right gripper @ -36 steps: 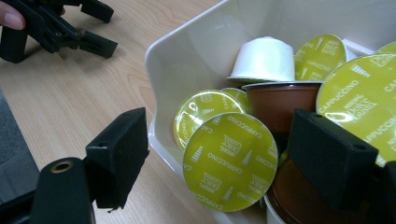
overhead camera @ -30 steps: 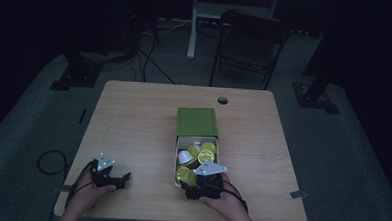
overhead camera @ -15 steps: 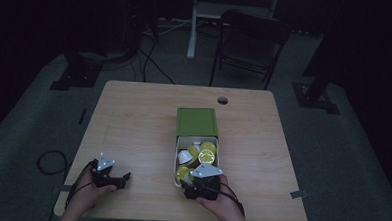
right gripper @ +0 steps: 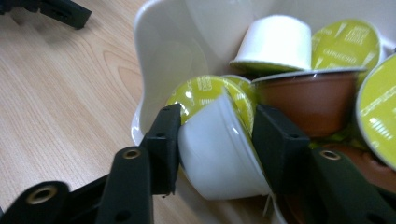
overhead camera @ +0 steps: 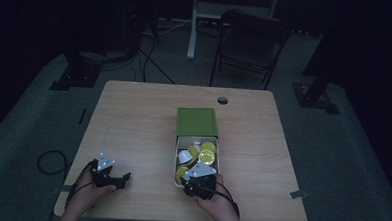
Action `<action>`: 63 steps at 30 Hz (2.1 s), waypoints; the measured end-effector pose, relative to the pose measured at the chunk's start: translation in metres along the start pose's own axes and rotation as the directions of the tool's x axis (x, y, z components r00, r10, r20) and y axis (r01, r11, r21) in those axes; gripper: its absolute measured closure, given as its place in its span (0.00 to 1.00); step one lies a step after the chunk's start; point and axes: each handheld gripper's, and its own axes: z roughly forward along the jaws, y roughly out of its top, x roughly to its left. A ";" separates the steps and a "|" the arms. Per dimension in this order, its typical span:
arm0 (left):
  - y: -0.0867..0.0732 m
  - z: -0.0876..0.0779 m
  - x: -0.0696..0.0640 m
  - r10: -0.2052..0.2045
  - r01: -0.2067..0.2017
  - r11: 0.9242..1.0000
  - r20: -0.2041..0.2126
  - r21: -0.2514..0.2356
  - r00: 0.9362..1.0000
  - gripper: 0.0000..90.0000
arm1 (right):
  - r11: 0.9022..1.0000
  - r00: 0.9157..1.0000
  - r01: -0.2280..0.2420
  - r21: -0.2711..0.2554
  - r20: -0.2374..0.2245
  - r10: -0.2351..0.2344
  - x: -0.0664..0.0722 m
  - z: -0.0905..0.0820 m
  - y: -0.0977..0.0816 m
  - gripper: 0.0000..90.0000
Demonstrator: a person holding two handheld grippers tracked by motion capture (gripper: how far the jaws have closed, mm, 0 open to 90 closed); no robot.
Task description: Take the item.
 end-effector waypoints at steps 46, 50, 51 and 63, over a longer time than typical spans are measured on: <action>0.000 0.000 0.000 0.000 0.000 1.000 0.001 0.001 1.000 0.11 | 0.972 0.996 -0.086 -0.220 -0.037 0.079 -0.043 -0.066 0.031 0.66; 0.000 0.000 0.000 0.000 0.000 1.000 0.001 0.001 1.000 0.11 | 0.967 0.995 -0.098 -0.236 -0.017 0.097 -0.052 -0.074 0.030 0.66; 0.000 0.000 0.000 0.000 0.000 1.000 0.000 0.001 1.000 0.11 | 0.966 0.995 -0.102 -0.237 -0.013 0.101 -0.054 -0.076 0.030 0.66; 0.000 0.000 0.000 0.000 0.000 1.000 0.000 0.000 1.000 0.11 | 0.956 0.987 -0.142 -0.259 0.038 0.157 -0.079 -0.092 0.019 0.66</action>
